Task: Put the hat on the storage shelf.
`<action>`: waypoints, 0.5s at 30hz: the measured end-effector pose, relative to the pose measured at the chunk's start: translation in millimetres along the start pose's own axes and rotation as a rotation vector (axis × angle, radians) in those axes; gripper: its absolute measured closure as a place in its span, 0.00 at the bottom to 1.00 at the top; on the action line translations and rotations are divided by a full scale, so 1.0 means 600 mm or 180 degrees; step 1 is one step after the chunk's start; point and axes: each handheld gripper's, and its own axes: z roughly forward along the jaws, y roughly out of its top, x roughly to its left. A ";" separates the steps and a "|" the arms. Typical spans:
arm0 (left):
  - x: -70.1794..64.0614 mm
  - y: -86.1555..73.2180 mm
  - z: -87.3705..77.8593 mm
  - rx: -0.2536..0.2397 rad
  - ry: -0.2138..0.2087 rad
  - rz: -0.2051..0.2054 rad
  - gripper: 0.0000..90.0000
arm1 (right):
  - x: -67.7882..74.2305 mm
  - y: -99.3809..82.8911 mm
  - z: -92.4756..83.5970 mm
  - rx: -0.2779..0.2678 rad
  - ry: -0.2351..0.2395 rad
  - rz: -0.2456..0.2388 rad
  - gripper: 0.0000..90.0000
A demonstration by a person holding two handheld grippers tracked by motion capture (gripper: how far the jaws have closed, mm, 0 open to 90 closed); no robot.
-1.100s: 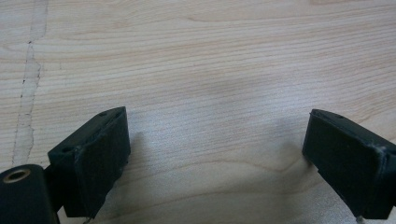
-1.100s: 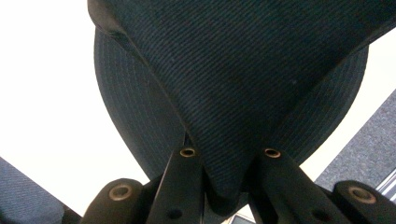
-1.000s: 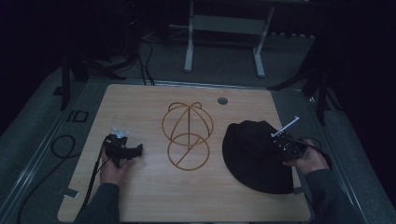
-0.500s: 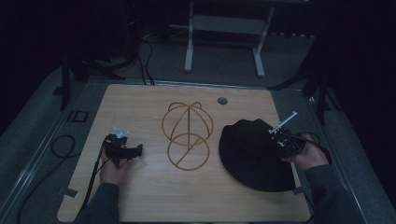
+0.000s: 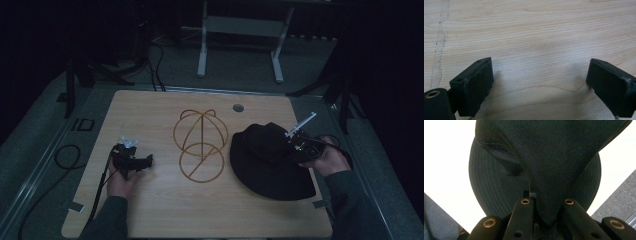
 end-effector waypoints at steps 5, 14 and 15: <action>0.000 0.000 0.000 0.0000 0.0000 0.0000 0.09 | 0.002 0.009 -0.007 -0.0024 -0.0004 -0.0051 0.97; -0.001 0.001 0.001 0.0008 -0.0013 0.0008 0.09 | -0.002 0.032 -0.027 -0.0093 0.0010 -0.0172 0.97; -0.001 0.001 0.001 0.0008 -0.0013 0.0008 0.09 | -0.002 0.032 -0.027 -0.0093 0.0010 -0.0172 0.97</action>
